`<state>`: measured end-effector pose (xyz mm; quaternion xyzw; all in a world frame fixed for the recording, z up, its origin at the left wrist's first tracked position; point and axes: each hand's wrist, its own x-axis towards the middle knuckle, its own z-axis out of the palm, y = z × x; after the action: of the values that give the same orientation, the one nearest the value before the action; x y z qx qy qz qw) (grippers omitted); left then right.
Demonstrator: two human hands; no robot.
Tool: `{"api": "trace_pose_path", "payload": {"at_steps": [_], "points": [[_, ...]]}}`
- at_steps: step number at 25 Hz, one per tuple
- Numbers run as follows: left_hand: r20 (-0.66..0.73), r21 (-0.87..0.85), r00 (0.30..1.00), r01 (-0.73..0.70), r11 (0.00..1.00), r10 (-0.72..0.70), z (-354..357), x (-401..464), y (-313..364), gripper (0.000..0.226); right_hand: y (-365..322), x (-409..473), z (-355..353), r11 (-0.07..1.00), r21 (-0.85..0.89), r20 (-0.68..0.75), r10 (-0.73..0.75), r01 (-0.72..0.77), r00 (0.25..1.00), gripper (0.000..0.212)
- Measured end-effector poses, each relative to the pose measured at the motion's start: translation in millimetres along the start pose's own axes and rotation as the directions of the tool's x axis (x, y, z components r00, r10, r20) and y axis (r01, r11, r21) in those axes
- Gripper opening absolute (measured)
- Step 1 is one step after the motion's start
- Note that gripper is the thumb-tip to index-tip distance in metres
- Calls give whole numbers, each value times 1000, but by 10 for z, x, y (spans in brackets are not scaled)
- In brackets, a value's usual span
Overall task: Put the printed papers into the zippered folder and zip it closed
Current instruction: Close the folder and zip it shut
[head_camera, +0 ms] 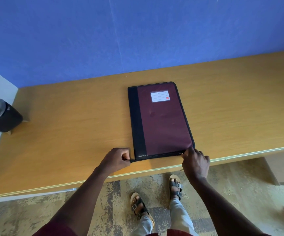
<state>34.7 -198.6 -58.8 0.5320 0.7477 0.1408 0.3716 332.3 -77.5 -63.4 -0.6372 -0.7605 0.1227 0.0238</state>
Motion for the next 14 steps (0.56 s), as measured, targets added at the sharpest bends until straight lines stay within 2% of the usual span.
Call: {"api": "trace_pose_path", "payload": {"at_steps": [4, 5, 8, 11, 14], "points": [[3, -4, 1000, 9, 1000, -9, 15, 17, -19, 7, 269, 169, -101, 999, 6, -16, 54, -54, 998, 2], [9, -4, 1000, 14, 1000, -14, 17, 19, -15, 7, 314, 235, -130, 999, 3, -22, 51, -51, 998, 6], [53, 1, 997, 50, 999, -50, -16, 49, 34, 11, 390, 457, -220, 1000, -4, -17, -8, 8, 1000, 16], [110, 1, 982, 152, 988, -151, -84, 126, 142, 9, 456, 598, -263, 994, -9, 29, -112, 112, 993, 15], [10, 107, 974, 223, 969, -226, -141, 310, 307, 38, 525, 678, -246, 985, 10, 38, -170, 170, 985, 11]]}}
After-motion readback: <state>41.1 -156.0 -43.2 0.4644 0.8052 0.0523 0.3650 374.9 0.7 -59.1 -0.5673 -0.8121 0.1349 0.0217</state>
